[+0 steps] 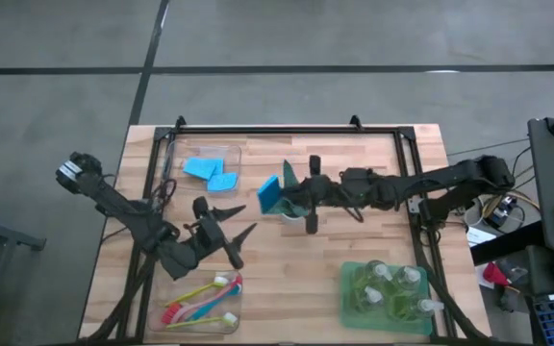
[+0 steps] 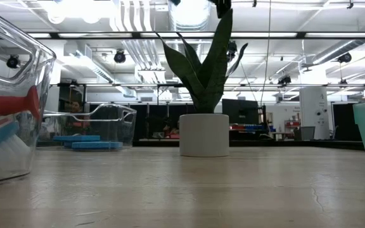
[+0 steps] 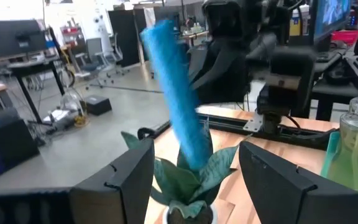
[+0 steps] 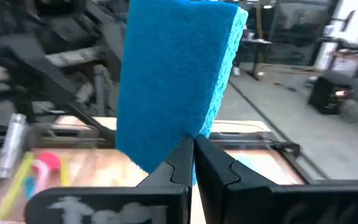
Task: Pick & Place Kitchen Sink Supplies
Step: Put the blue sponge into the top transparent bin
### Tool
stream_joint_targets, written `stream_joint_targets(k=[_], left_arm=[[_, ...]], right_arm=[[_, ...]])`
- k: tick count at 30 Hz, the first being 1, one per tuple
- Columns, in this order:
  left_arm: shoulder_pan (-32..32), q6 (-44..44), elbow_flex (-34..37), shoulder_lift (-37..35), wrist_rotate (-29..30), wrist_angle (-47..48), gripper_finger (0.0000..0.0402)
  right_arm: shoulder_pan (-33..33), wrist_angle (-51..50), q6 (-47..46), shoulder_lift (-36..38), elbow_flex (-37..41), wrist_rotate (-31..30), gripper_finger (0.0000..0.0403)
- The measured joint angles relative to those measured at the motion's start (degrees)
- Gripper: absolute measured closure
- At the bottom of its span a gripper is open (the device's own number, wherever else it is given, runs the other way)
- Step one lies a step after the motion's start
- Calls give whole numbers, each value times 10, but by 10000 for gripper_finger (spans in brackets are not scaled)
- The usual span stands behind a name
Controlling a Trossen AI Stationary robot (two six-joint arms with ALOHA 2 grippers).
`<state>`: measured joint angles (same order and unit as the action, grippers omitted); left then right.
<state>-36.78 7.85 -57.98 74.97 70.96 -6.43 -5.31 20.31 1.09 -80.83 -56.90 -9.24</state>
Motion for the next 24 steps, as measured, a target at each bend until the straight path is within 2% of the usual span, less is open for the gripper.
stream_joint_targets(k=[3,12,20,24], left_arm=[[2,-30,0,9,0,-26,172],[16,-33,0,10,1,-39,172],[34,-32,0,10,-45,-58,173],[52,-31,0,10,-66,-70,187]], right_arm=[[-10,17,27,-17,0,-28,394],[-31,47,59,-37,0,-29,394],[-31,68,55,-37,0,-29,394],[-31,66,53,-44,0,-29,394]])
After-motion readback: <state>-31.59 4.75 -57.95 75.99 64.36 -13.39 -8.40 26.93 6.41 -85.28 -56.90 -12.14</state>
